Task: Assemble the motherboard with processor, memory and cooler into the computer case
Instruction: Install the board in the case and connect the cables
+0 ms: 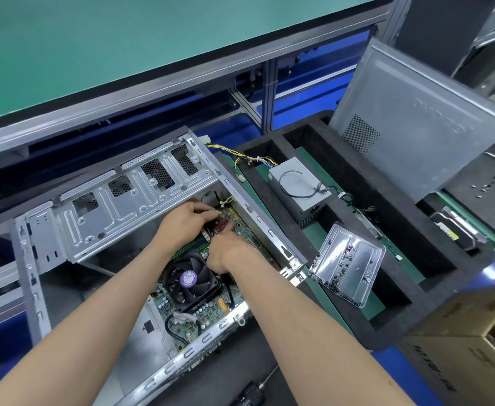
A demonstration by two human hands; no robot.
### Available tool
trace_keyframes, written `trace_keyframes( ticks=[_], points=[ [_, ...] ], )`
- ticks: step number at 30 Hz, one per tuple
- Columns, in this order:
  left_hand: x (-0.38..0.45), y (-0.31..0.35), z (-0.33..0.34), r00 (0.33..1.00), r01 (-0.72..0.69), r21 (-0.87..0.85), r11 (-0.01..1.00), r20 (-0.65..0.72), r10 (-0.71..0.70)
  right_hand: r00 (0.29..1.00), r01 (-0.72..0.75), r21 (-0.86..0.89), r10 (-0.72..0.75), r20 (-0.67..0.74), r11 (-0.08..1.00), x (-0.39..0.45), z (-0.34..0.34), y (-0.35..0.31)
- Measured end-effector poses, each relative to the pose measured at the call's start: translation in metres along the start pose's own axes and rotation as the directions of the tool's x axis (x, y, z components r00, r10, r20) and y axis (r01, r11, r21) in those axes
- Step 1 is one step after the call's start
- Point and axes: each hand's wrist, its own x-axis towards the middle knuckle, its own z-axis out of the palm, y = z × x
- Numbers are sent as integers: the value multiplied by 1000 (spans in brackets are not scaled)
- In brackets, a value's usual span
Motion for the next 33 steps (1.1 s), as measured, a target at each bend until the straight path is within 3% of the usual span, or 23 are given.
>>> trace_keyframes(
  ticks=[2, 4, 6, 12, 16, 22, 33],
  points=[
    [-7, -12, -3, 998, 22, -95, 995, -60, -28, 1000, 3, -7, -3, 4, 1000, 0, 0, 0],
    [-11, -21, -3, 997, 34, -299, 954, -59, -54, 1000, 6, -20, -6, 8, 1000, 1, 0, -1],
    [-17, -24, -4, 998, 47, -511, 858, -6, -58, 1000, 1, -33, 0, 13, 999, 3, 1, -1],
    [-29, -22, -16, 992, 11, -775, 632, 87, 90, 1000, -14, -14, 14, 5, 1000, 8, 3, -2],
    [-27, -30, -20, 980, 52, -833, 551, 148, 131, 1000, -11, 2, 11, -8, 1000, 6, 3, -2],
    [-19, -41, -19, 963, 51, -803, 593, 198, 185, 1000, -18, -9, 18, -16, 1000, 4, 2, -2],
    [-15, -41, -18, 960, 105, -836, 538, 227, 164, 1000, -25, -5, 25, -4, 1000, 3, 1, -3]
  ],
)
